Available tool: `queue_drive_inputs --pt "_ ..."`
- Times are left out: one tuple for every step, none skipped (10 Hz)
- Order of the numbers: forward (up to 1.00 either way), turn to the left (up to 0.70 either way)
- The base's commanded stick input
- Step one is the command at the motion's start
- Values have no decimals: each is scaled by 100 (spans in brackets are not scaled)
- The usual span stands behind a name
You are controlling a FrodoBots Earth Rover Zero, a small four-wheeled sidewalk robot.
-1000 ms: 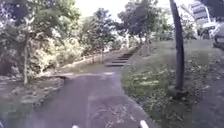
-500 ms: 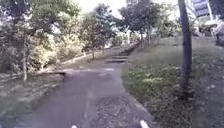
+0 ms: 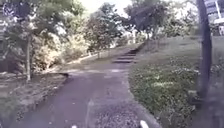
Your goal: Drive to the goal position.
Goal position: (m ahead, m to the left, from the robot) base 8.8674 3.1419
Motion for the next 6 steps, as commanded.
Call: queue_drive_inputs --pt "50 0" --pt "50 0" --pt "50 0" --pt "50 0" --pt "50 0" --pt "50 0"
